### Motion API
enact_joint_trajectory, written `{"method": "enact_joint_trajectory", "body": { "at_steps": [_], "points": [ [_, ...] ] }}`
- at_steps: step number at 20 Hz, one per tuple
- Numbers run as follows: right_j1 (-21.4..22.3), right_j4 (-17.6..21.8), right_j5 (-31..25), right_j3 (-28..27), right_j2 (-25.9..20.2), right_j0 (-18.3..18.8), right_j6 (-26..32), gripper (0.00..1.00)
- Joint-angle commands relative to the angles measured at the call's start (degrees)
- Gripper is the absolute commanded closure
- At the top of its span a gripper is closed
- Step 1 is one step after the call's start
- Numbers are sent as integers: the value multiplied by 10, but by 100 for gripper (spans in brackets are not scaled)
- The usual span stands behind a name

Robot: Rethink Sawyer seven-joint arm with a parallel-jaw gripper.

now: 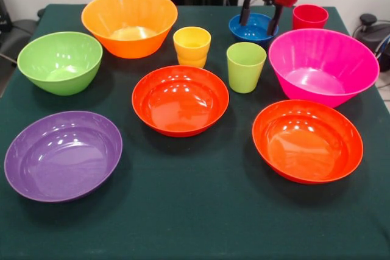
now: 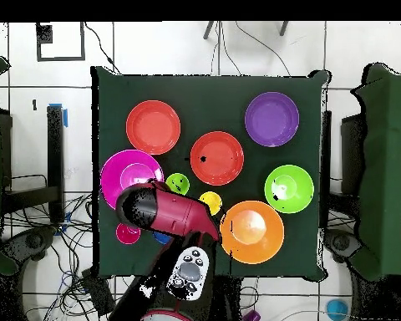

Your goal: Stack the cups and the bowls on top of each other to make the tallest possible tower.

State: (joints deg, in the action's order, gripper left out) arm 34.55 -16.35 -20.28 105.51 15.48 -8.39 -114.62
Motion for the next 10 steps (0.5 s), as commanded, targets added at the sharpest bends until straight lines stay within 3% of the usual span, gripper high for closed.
{"method": "enact_joint_trajectory", "body": {
  "at_steps": [1,10],
  "points": [
    [-27,1,-25,10,-65,0,-76,0],
    [-28,-11,-32,20,-46,-25,-106,0]
  ]
}}
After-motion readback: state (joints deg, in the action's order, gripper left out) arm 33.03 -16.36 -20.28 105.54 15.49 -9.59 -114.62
